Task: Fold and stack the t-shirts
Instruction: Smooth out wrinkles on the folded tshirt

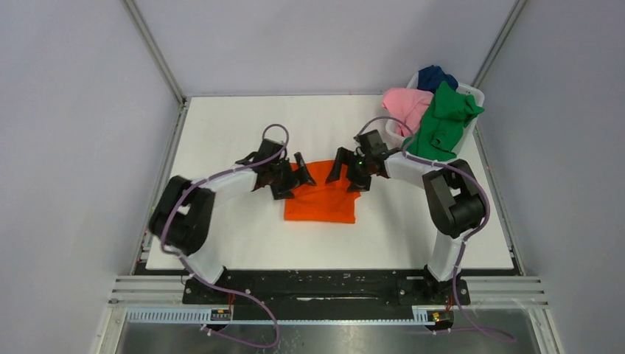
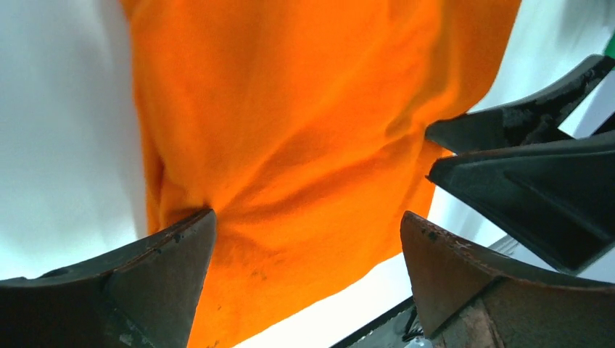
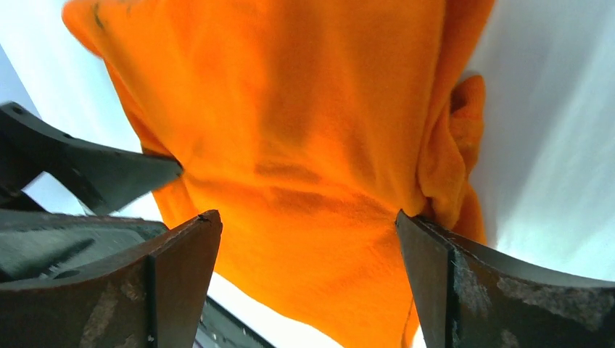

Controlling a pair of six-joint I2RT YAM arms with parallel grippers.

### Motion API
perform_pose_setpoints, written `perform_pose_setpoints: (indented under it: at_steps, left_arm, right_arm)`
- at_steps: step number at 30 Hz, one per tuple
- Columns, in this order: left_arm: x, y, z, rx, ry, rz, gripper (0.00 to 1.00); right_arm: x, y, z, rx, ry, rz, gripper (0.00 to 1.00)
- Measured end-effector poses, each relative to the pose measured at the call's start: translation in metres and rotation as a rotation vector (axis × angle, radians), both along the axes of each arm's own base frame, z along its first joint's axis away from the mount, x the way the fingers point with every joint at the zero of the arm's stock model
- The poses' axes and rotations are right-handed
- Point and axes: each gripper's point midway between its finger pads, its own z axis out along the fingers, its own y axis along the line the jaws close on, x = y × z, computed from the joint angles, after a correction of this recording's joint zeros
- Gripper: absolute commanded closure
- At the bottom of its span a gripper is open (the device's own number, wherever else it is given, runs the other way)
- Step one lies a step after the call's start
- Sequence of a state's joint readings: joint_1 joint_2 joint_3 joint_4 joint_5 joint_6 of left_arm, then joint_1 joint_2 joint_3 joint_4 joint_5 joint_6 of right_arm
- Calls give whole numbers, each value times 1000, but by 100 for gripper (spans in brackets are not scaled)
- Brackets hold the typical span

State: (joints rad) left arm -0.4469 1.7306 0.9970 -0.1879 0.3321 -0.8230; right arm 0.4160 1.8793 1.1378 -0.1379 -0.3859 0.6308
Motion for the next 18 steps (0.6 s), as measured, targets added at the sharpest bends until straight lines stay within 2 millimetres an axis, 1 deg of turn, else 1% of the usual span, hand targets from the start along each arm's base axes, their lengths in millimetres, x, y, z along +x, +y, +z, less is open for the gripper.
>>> perform_pose_setpoints:
  at_steps: [3,4,6,8,10,12,14,15,16,18]
  left_arm:
    - [-24,25,10,67,-12,42,1]
    - [-29,33,17,88,-28,56,1]
    - [-33,47,35,121,-76,86,1]
    - [-31,56,52,141,-138,113,1]
    - [-29,65,59,167,-172,137,1]
    - [-26,73,52,205,-166,149,1]
    - [-23,79,36,248,-127,152,3]
    - [-22,81,25,271,-97,146,5]
    - [-20,83,14,290,-70,141,9]
    - [-18,82,-5,319,-18,126,20]
  right_arm:
    - [-30,12,6,-5,28,56,0]
    - [-35,13,10,-2,31,66,0]
    - [-36,15,30,21,-4,72,1]
    - [-32,15,54,49,-62,65,1]
    - [-30,15,80,82,-127,56,0]
    - [-31,14,101,114,-188,48,0]
    - [-40,9,110,132,-218,39,0]
    - [-46,5,109,131,-219,36,1]
    - [-52,1,106,125,-215,31,0]
    - [-64,-6,97,106,-190,23,1]
